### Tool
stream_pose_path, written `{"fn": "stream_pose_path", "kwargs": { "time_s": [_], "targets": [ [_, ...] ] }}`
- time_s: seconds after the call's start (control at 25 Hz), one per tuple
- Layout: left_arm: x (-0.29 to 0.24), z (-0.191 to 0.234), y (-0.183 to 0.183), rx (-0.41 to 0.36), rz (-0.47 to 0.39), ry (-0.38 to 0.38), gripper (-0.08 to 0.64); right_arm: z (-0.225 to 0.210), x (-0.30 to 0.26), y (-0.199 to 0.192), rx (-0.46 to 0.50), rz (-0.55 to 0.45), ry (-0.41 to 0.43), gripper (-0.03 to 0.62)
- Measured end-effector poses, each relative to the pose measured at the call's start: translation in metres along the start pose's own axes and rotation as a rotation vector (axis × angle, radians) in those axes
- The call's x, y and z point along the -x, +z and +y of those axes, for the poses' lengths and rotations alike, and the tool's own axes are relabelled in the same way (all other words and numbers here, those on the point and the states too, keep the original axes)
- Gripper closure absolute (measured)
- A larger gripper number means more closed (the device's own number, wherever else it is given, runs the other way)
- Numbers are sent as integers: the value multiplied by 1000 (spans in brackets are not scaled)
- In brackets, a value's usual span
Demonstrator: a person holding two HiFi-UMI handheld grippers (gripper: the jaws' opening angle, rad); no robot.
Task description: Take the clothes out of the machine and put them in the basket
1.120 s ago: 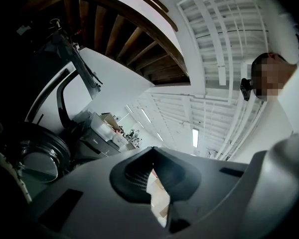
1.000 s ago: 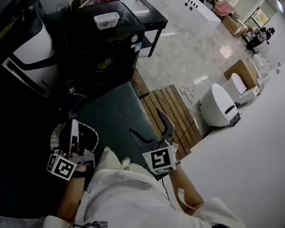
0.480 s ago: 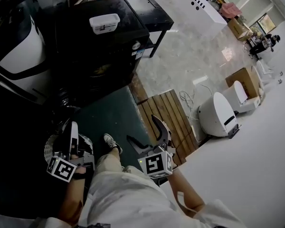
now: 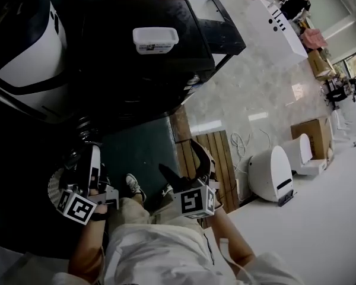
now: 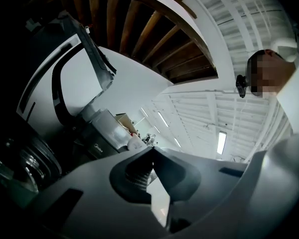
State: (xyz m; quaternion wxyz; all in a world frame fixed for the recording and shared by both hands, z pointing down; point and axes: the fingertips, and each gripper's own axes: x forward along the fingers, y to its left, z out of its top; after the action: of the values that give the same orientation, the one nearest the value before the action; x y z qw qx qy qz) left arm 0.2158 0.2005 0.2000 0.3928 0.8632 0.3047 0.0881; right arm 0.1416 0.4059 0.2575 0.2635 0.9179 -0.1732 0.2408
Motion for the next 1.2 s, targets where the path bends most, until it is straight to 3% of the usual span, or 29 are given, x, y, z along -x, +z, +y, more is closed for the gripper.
{"fn": "stream_pose_path", "kwargs": {
  "time_s": [0.36, 0.48, 0.68, 0.96, 1.2],
  "targets": [
    [-7, 14, -10, -54, -75, 174, 548, -20, -65, -14, 90, -42, 197, 114],
    [-15, 29, -23, -83, -113, 200, 548, -19, -94, -27, 140, -75, 240, 115],
    [-21, 94, -76, -116, -134, 185, 548, 11, -165, -75, 222, -103, 269, 115],
    [-38, 219, -158, -78, -134, 123, 548, 58, -281, -154, 273, -126, 222, 114],
    [-59, 299, -215, -90, -130, 67, 548, 94, -378, -214, 306, -110, 250, 114]
  ]
}}
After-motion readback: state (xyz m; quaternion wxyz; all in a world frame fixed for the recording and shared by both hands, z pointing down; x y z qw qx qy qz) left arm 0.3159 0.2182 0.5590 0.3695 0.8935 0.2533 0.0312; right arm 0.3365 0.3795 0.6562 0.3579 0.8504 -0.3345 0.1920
